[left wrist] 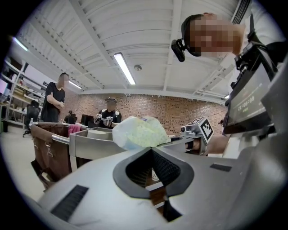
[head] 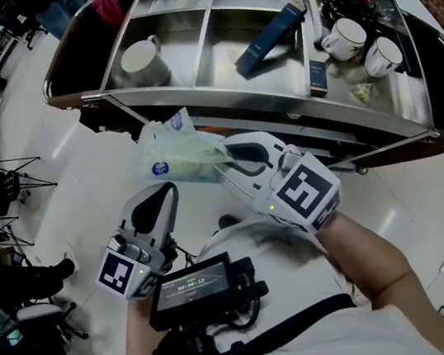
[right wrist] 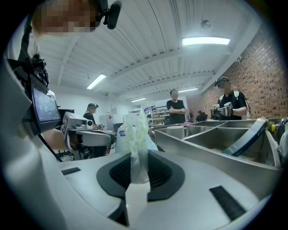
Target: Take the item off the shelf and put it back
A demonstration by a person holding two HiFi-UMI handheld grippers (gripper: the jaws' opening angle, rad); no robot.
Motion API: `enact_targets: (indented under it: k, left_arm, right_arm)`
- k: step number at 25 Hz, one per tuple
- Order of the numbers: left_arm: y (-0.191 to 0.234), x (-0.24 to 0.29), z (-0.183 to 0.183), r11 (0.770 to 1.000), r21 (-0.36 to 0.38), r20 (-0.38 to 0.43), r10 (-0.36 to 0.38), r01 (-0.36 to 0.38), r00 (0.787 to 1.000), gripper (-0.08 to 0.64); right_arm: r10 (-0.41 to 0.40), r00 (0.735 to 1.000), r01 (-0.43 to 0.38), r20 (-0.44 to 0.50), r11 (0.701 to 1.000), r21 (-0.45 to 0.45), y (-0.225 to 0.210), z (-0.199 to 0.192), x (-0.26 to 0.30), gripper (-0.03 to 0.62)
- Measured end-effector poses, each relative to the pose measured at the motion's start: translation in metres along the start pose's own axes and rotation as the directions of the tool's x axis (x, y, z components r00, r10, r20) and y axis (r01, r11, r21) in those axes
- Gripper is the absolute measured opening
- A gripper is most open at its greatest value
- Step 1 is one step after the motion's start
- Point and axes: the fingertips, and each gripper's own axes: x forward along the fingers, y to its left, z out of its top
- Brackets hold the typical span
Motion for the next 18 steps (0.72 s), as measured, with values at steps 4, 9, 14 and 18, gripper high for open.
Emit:
enact_targets:
  k: [4,9,14,18]
  left_arm:
    - [0.002,-0.002,-0.004,1.000,-0.007,-0.004,0.003,-0.003,1.000,0.005]
    - [0.005,-0.002,-0.026,1.000,0.009,-0.037,0.021,-0.021,0.999,0.005]
    - [0.007,-0.008,-0.060,0.997,-0.052,-0.057,0.057,-0.060,0.997,0.005]
    - [0.012,-0.010,-0.082,0.994,-0.075,-0.074,0.079,-0.084,0.994,0.005]
  right_arm:
    - [-0.006,1.000,0.006,-0.008,1.000,-0.006,-0.002,-0.006,0.003,0.048]
    - [-0.002,0.998,0.001,-0.068,1.000,-0.018,-0.003,-0.025,0.008,0.048]
    - [-0.002,0.988,-0.001,-0.156,1.000,-0.017,-0.004,-0.061,0.014,0.049]
    - [-0.005,0.976,0.001,-0.216,1.000,-0.020,-0.008,-0.089,0.019,0.049]
